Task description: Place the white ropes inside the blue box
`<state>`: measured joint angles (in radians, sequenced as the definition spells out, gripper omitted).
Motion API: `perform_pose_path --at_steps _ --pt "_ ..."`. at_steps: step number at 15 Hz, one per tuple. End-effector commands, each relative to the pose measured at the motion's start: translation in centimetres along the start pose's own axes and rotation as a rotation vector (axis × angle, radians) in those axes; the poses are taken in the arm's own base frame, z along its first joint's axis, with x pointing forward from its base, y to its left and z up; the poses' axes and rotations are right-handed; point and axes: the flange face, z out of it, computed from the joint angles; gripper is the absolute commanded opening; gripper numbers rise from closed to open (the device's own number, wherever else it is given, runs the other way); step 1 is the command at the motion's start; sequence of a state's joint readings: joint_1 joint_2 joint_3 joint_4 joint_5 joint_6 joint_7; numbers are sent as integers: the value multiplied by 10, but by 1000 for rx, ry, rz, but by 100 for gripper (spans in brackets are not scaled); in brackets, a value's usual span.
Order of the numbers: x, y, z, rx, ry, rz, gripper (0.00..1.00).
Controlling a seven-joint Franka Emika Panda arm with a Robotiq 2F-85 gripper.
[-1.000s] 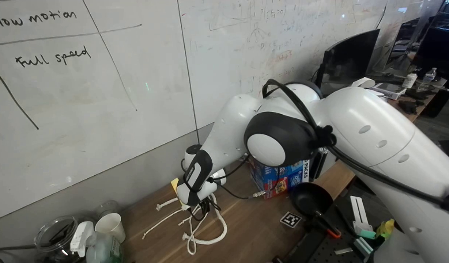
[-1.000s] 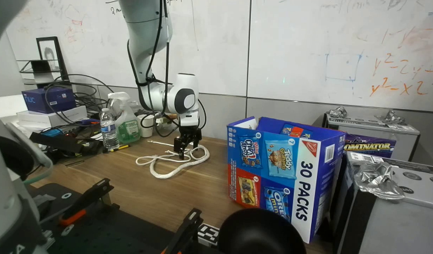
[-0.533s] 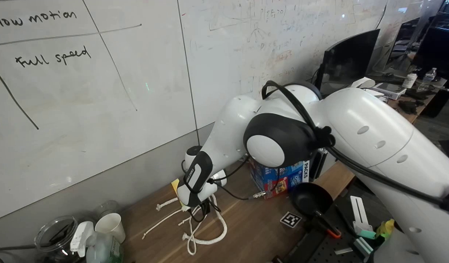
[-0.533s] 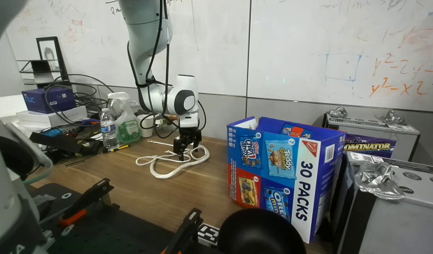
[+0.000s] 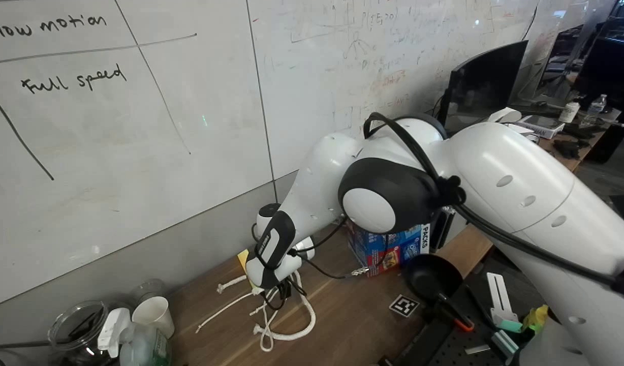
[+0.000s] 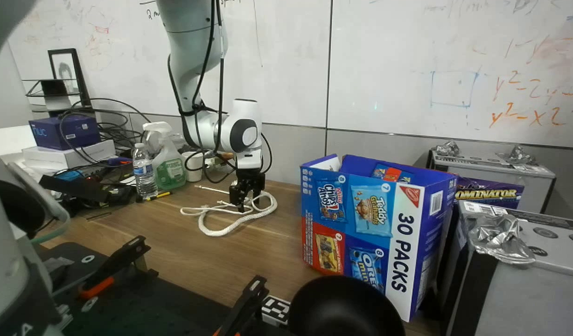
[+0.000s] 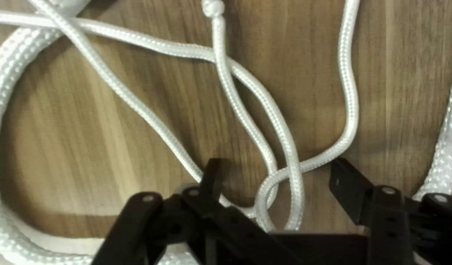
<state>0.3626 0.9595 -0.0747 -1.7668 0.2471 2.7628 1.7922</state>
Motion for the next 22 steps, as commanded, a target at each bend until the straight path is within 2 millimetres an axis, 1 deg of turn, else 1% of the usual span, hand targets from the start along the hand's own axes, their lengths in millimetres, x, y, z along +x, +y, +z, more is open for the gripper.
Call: perform_pose_path --at_steps 1,2,4,5,7,8,10,11,13,15,17,19,22 --pt "-5 0 0 15 -1 -6 46" --pt "-5 -1 -1 16 -3 -8 38" --pt "-4 -1 -2 13 -3 -16 25" --pt "-3 0 -3 9 0 -28 16" --pt "3 2 -12 8 6 -57 2" --pt "7 4 -19 1 13 -80 0" --pt "18 7 -35 -14 35 -105 0" --pt "27 8 -45 -19 49 -107 1" --pt "45 11 -68 -33 86 -102 1" --pt "60 12 -103 -34 133 -91 1" --pt "70 13 -138 -31 187 -93 1" --pt "75 15 -178 -8 250 -93 1" --pt "73 23 -238 56 345 -83 1"
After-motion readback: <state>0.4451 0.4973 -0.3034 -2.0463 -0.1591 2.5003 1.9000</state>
